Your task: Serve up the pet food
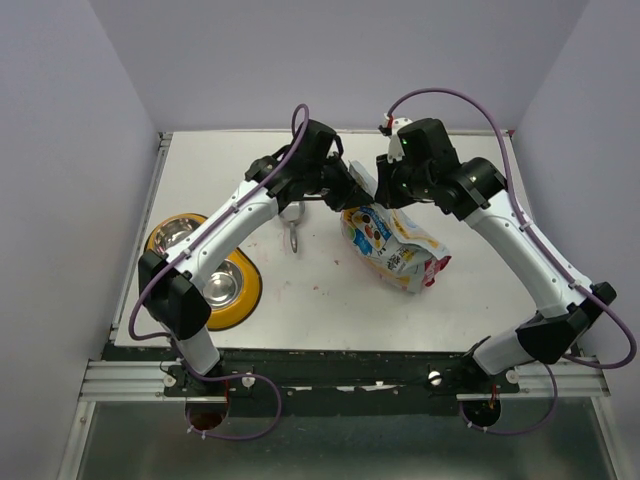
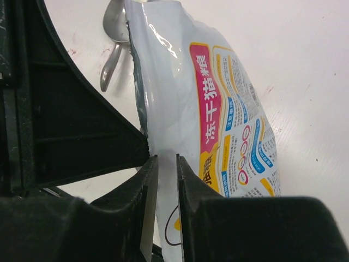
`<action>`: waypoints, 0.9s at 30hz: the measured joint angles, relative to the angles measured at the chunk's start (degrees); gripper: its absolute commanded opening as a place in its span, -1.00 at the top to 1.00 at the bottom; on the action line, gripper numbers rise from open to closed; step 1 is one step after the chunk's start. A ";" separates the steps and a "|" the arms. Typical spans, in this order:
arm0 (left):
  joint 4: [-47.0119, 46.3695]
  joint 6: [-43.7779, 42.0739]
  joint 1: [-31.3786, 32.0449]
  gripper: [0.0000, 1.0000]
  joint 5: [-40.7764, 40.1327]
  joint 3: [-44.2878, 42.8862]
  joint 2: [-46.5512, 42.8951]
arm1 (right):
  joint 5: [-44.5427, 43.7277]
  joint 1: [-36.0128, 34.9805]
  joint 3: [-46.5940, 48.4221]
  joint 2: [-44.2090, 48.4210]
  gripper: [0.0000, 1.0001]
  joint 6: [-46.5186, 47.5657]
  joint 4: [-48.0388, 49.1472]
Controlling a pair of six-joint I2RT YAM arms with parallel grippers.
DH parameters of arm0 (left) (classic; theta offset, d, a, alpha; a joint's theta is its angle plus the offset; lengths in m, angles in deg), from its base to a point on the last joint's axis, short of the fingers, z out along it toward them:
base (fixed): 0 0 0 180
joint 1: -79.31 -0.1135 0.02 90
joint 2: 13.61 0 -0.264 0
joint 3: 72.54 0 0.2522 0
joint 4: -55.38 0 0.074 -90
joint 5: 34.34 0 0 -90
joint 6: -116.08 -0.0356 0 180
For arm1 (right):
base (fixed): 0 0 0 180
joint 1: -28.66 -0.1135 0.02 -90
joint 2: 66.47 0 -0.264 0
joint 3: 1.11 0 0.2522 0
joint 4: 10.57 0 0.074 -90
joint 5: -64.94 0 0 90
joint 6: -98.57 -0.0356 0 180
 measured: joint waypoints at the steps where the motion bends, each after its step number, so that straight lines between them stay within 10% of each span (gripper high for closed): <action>1: 0.74 -0.13 0.04 1.00 -0.20 -0.52 0.11 | 0.00 0.00 0.00 -0.07 0.39 0.11 0.00; 27: -2.80 -0.85 0.59 1.00 1.20 -2.67 2.91 | 1.79 0.37 -6.08 3.67 0.25 -0.44 3.02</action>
